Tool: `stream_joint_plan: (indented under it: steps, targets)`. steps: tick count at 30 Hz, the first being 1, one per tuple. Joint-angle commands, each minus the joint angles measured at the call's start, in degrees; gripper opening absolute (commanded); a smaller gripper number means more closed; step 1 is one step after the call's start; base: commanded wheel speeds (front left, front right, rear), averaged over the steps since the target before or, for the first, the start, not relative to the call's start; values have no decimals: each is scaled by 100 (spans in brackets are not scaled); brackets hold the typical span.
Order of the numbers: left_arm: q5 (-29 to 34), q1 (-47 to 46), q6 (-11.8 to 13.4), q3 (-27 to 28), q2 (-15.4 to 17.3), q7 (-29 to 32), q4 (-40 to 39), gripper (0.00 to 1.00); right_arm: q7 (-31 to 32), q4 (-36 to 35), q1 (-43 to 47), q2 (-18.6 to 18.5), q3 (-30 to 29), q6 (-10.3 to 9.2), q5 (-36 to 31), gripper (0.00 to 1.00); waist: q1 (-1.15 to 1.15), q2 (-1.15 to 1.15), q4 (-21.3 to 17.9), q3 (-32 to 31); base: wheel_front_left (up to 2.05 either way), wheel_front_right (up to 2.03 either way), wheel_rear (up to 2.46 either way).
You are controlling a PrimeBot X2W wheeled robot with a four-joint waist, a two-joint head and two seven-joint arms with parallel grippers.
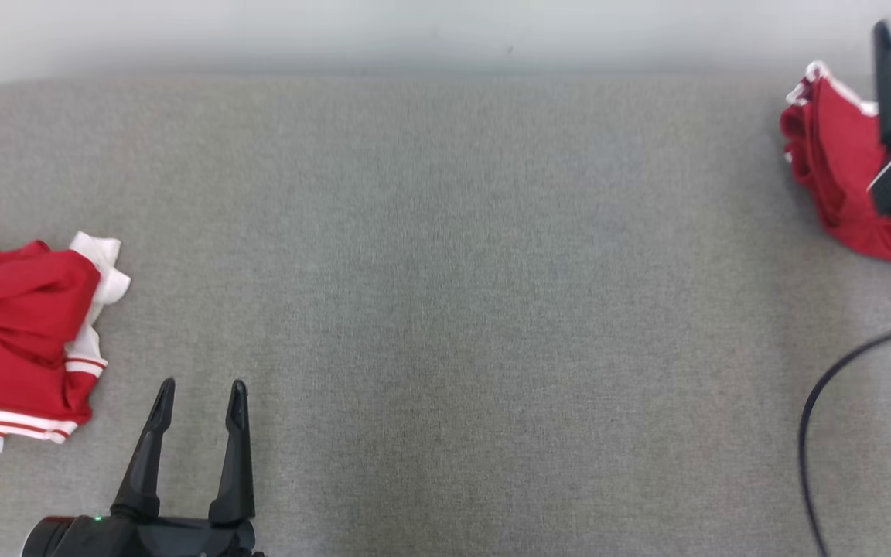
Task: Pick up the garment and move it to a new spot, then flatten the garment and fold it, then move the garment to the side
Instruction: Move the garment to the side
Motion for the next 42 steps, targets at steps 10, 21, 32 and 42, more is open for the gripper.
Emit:
stream_joint_plan:
  steps: [10, 21, 32, 42]
  targets:
    - [19, 296, 85, -4, -18, -16, 98, 100, -9, -1637, 2069, 882, -1651, -1, -1359, 100, 1, 1, 152, -662, 0, 0, 0]
    - [35, 532, 128, -11, -23, -16, 271, 100, -8, -2916, 4252, 2081, -2691, -1, -2458, 100, 1, 1, 253, -1111, 0, 0, 0]
    - [11, 768, 184, -14, -25, -16, 357, 100, -8, -3585, 5649, 2775, -3103, -1, -2874, 100, 1, 1, 179, -1386, 0, 0, 0]
    - [-18, 837, 175, -72, -27, -16, 571, 100, -9, -3769, 6018, 3000, -3197, -1, -3201, 100, 1, 1, -40, -1489, 0, 0, 0]
